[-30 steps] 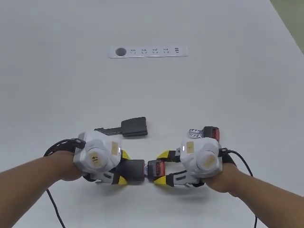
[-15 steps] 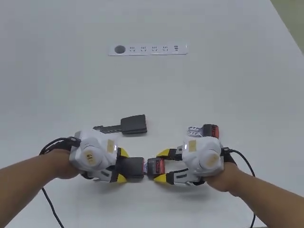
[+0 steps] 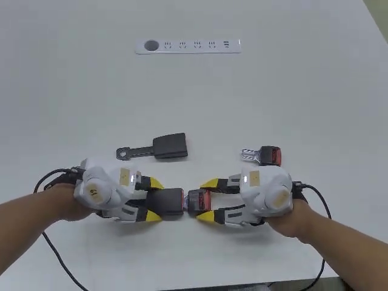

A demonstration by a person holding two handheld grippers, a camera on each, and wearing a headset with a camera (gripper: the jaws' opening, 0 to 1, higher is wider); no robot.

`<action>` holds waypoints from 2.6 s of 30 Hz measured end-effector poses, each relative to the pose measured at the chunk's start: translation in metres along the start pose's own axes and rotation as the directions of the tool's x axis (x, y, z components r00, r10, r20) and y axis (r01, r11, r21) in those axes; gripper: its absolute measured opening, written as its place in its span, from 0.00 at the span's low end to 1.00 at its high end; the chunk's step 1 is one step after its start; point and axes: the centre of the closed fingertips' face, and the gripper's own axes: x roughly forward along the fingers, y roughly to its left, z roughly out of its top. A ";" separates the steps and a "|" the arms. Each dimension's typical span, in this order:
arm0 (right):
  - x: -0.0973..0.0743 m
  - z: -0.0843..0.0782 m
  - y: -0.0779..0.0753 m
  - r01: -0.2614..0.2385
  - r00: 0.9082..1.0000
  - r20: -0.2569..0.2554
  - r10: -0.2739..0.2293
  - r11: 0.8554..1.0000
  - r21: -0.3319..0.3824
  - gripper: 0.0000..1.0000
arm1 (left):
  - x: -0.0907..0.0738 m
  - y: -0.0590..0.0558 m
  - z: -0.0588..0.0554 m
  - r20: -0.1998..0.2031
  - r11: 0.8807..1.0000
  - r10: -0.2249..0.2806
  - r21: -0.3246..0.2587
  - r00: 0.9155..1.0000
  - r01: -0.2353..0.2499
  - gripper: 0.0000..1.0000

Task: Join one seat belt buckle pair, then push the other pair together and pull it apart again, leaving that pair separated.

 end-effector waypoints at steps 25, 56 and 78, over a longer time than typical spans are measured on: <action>-0.002 0.001 0.001 0.000 1.000 0.029 -0.001 1.000 0.008 0.32 | 0.000 -0.003 0.004 0.052 1.000 -0.022 0.006 0.998 0.022 0.32; -0.010 0.027 0.001 0.090 0.994 0.056 -0.094 0.992 0.084 0.73 | -0.014 0.006 0.027 0.017 0.989 0.098 -0.109 0.995 -0.096 0.64; -0.105 0.006 -0.087 0.278 0.960 -0.007 -0.278 0.957 0.084 0.84 | -0.066 0.062 0.061 0.115 0.952 0.274 -0.176 0.955 -0.252 0.74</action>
